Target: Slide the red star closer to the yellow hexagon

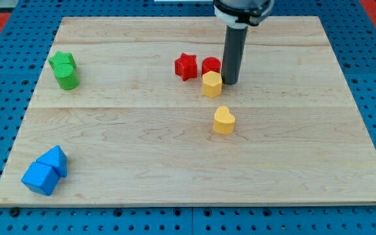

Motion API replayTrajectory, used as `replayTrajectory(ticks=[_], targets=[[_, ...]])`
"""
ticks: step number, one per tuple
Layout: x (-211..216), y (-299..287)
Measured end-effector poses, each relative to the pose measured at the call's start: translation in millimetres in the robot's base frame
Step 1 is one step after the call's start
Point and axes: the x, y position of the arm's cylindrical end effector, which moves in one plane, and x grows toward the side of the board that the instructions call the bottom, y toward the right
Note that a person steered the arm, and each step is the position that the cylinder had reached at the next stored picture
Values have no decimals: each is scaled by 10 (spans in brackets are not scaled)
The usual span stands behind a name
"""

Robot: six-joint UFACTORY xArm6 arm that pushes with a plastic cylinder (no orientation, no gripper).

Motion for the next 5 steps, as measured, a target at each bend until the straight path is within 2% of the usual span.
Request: replayTrajectory(ticks=[1, 2, 3, 4, 5], targets=[[-321, -41], [-380, -41], [-817, -194], [-1095, -764], [-691, -1070]])
